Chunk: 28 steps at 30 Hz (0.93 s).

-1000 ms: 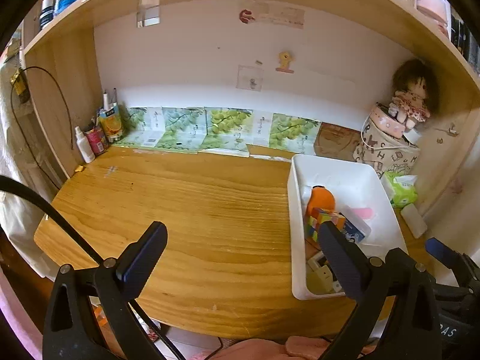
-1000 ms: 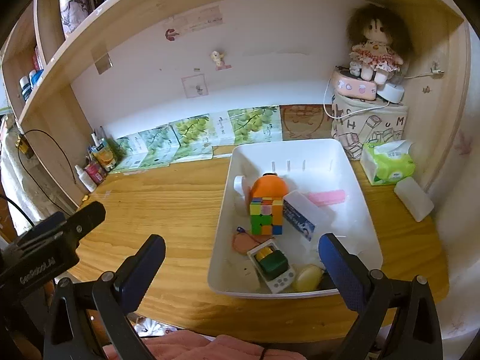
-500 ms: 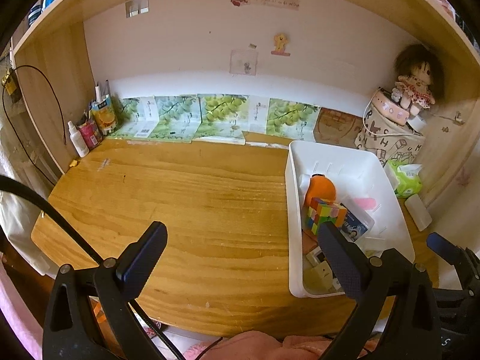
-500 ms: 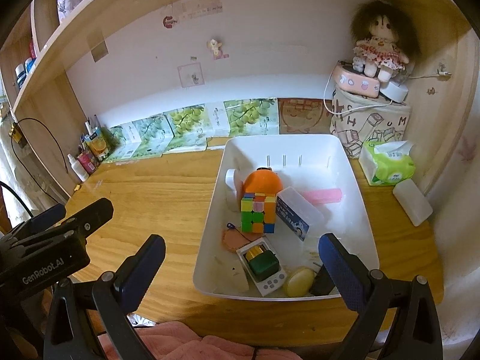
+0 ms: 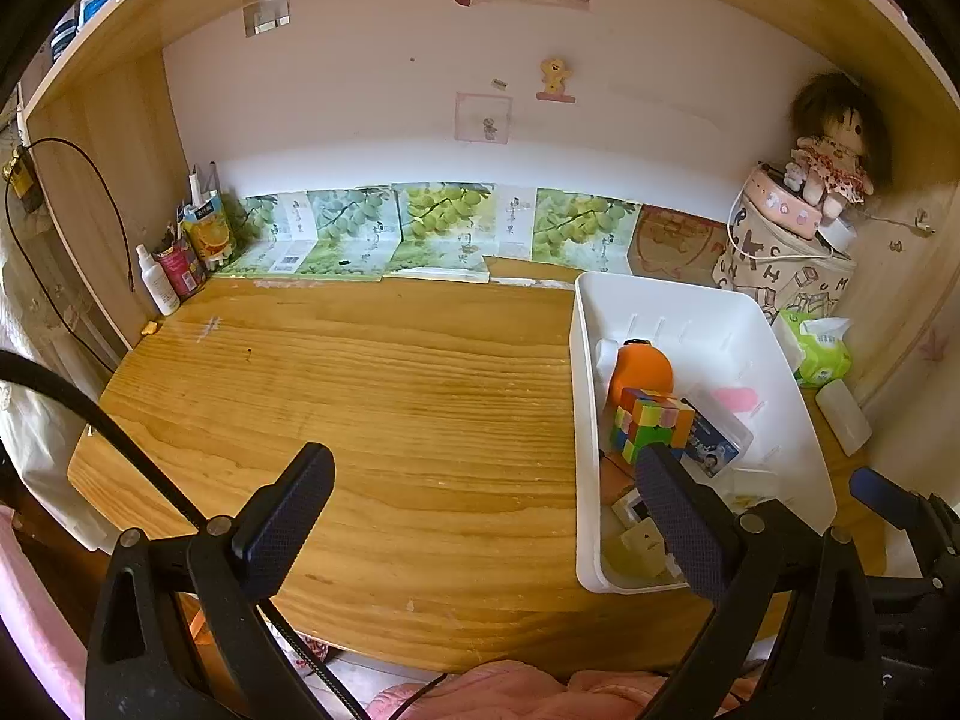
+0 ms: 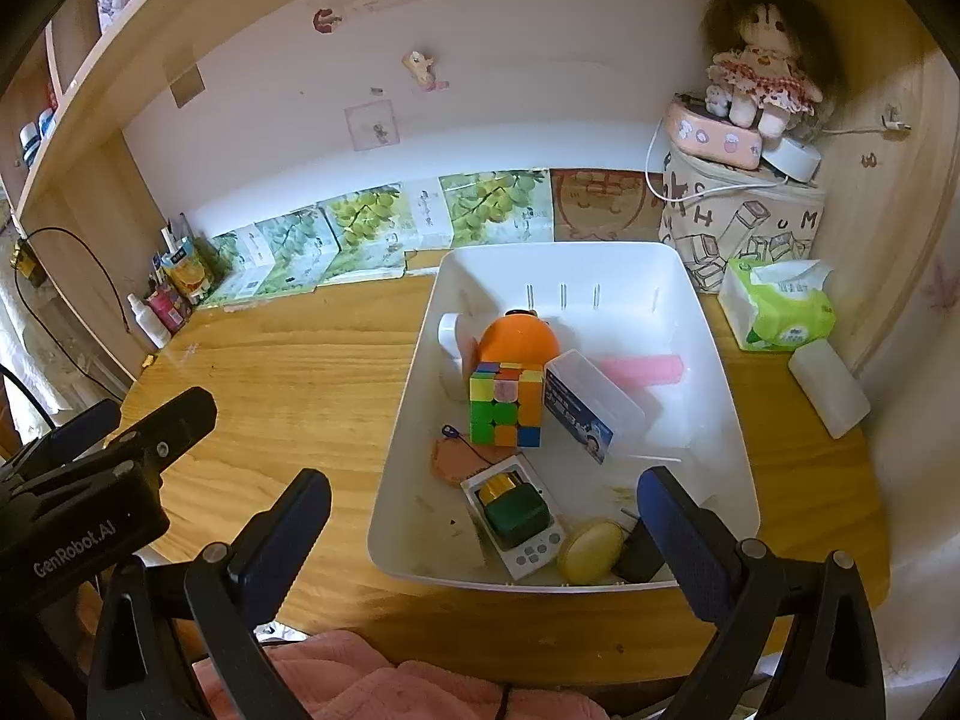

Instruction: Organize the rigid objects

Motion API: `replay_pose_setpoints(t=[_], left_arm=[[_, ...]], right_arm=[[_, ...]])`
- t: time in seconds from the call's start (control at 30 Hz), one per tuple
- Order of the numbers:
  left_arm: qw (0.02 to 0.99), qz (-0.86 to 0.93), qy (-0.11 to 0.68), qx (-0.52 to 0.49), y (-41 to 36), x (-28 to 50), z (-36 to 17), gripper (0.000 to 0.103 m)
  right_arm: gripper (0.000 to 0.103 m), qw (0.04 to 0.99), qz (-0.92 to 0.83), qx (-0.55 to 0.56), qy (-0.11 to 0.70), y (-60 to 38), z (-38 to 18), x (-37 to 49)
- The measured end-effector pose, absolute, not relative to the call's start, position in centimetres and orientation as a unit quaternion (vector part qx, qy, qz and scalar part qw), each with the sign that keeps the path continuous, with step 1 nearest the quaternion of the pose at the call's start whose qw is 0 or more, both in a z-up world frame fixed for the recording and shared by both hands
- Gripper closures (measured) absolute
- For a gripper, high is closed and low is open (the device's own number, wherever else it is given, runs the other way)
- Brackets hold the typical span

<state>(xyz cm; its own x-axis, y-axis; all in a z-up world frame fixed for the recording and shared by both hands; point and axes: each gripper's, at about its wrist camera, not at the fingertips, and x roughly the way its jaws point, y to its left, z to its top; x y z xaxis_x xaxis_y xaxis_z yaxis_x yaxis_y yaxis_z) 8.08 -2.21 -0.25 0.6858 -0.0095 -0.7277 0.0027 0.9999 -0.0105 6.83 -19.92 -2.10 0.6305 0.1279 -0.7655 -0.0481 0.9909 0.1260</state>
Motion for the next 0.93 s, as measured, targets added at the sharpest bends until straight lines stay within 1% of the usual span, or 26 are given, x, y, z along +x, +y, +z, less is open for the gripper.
replay_pose_setpoints(t=[0.4,0.57,0.93], left_arm=[[0.918,-0.004,0.396,0.007,-2.8,7.9,0.2,0.002],[0.921,0.003,0.389,0.008,-2.5,7.2,0.7,0.002],[0.916,0.016,0.4,0.019,-1.9,5.5,0.8,0.002]], right_arm=[[0.001,0.895,0.047,0.042,0.442,-20.1,-2.1,7.0],[0.001,0.891,0.049,0.035,0.449,-19.8,-2.1,6.7],[0.001,0.886,0.056,0.032,0.459,-19.2,-2.1,5.1]])
